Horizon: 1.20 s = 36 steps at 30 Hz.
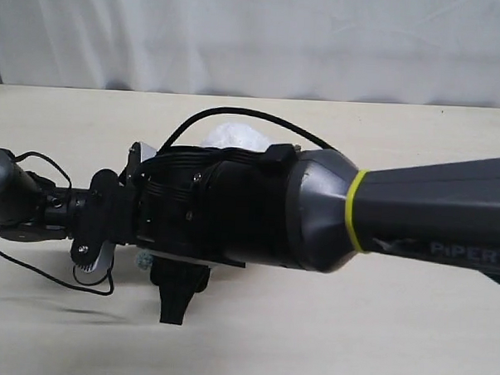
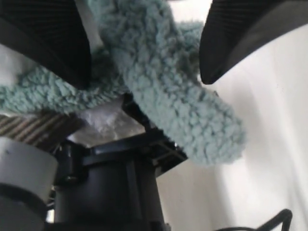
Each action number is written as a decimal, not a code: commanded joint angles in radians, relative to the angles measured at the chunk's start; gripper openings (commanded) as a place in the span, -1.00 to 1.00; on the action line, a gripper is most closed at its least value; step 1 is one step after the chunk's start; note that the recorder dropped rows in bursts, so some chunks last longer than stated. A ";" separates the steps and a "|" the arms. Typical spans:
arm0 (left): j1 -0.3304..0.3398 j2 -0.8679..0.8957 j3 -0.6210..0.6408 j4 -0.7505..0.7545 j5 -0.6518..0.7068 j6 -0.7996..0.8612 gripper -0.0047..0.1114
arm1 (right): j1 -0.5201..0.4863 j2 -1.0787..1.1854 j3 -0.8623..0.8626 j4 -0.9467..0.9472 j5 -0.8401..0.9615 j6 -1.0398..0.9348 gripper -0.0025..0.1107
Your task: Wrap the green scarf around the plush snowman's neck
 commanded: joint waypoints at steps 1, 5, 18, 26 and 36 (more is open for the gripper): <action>-0.003 -0.003 -0.004 -0.012 -0.022 -0.007 -0.92 | 0.004 0.004 0.002 -0.016 -0.029 0.009 -0.01; -0.003 -0.003 -0.004 -0.012 -0.022 -0.007 -0.92 | 0.004 -0.002 -0.001 -0.016 -0.025 0.009 -0.62; -0.003 -0.003 -0.004 -0.012 -0.022 -0.007 -0.92 | -0.001 -0.060 -0.001 -0.013 -0.102 0.005 -0.88; -0.003 -0.003 -0.004 -0.012 -0.022 -0.007 -0.92 | -0.013 -0.024 -0.001 -0.026 -0.108 0.005 -0.88; -0.003 -0.003 -0.004 -0.012 -0.022 -0.007 -0.92 | -0.054 0.002 -0.001 -0.043 -0.082 0.054 -0.17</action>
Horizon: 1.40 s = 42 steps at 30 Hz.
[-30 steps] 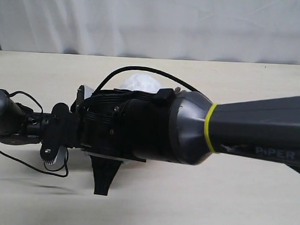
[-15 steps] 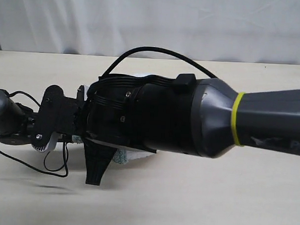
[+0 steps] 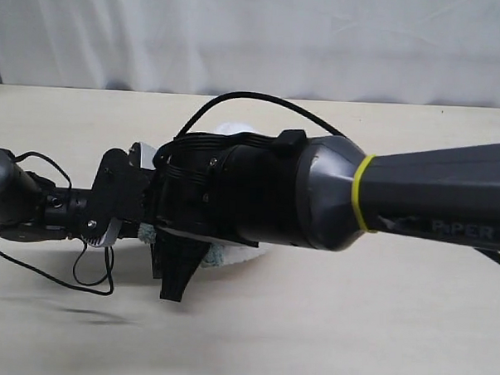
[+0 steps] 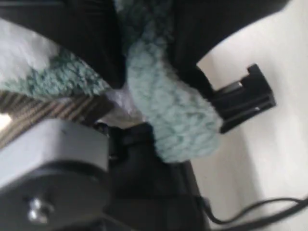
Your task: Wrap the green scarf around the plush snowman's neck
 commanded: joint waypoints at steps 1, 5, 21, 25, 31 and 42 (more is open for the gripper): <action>-0.003 -0.003 -0.004 -0.012 -0.022 -0.007 -0.92 | -0.009 -0.002 -0.001 -0.009 0.003 0.016 -0.11; -0.003 -0.003 -0.004 -0.012 -0.022 -0.007 -0.92 | -0.009 -0.004 -0.001 -0.004 -0.036 0.039 -0.08; -0.003 -0.003 -0.004 -0.016 -0.022 -0.007 -0.92 | 0.015 -0.195 0.002 0.142 0.032 0.053 -0.19; -0.003 -0.003 -0.004 -0.016 -0.022 -0.007 -0.92 | 0.015 -0.209 0.002 0.142 0.087 0.071 -0.20; -0.003 -0.003 -0.004 -0.016 -0.022 -0.007 -0.92 | 0.015 -0.265 0.006 0.146 0.155 0.071 -0.67; -0.003 -0.003 -0.004 -0.016 -0.022 -0.007 -0.92 | 0.015 -0.530 0.236 0.148 -0.022 0.170 -0.88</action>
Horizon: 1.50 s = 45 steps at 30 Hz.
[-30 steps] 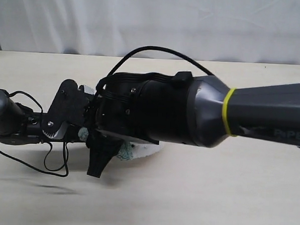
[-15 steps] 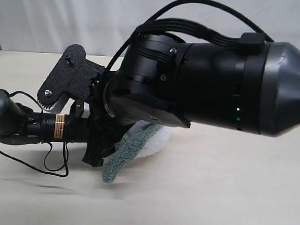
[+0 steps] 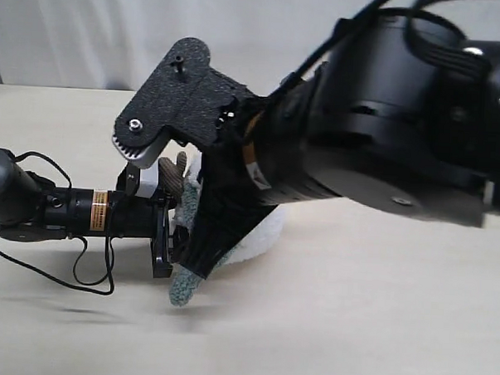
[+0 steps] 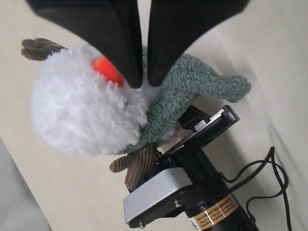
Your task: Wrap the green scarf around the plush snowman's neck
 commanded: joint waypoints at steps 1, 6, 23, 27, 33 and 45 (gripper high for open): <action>-0.003 -0.003 -0.004 -0.013 -0.026 -0.007 -0.92 | 0.000 -0.127 0.095 -0.009 -0.106 0.054 -0.88; -0.003 -0.003 -0.004 -0.013 -0.026 -0.007 -0.92 | 0.000 -0.302 0.199 -0.099 -0.204 0.182 -0.88; -0.003 -0.003 -0.004 -0.013 -0.026 -0.007 -0.92 | 0.000 -0.683 0.414 -0.045 -0.260 0.293 -0.88; -0.003 -0.003 -0.004 -0.013 -0.026 -0.007 -0.92 | 0.000 -0.704 0.414 -0.045 -0.260 0.293 -0.88; -0.003 -0.003 -0.004 -0.008 -0.026 -0.007 -0.92 | 0.000 -0.713 0.414 -0.045 -0.260 0.293 -0.88; -0.003 -0.003 -0.004 -0.005 -0.026 -0.007 -0.92 | -0.041 -0.713 0.416 -0.043 -0.268 0.293 -0.88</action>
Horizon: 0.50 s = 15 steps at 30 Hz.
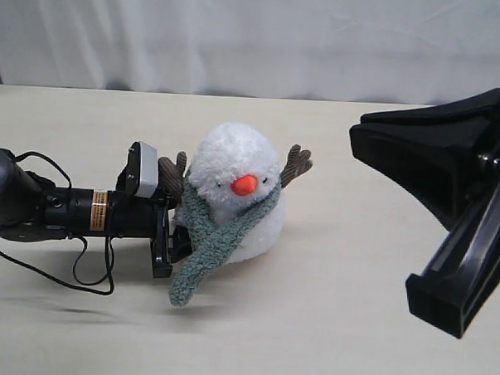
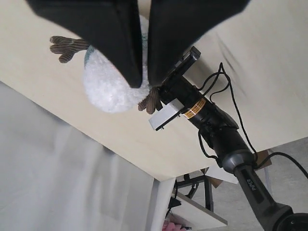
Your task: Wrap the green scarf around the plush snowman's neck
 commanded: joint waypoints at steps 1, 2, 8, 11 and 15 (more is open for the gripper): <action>-0.003 -0.003 -0.004 -0.005 -0.026 -0.007 -0.92 | -0.055 -0.005 0.006 0.006 -0.004 0.007 -0.88; -0.003 -0.003 -0.004 -0.005 -0.026 -0.007 -0.92 | -0.082 -0.005 0.006 0.006 -0.004 0.007 -0.88; -0.003 -0.003 -0.004 -0.009 -0.026 -0.007 -0.92 | -0.311 -0.027 0.006 0.006 -0.004 0.007 -0.88; -0.003 -0.003 -0.004 -0.012 -0.026 -0.007 -0.92 | -0.437 -0.063 0.006 0.006 -0.004 0.007 -0.88; -0.003 -0.003 -0.004 -0.012 -0.026 -0.007 -0.92 | -0.610 -0.144 0.006 0.006 -0.004 0.007 -0.88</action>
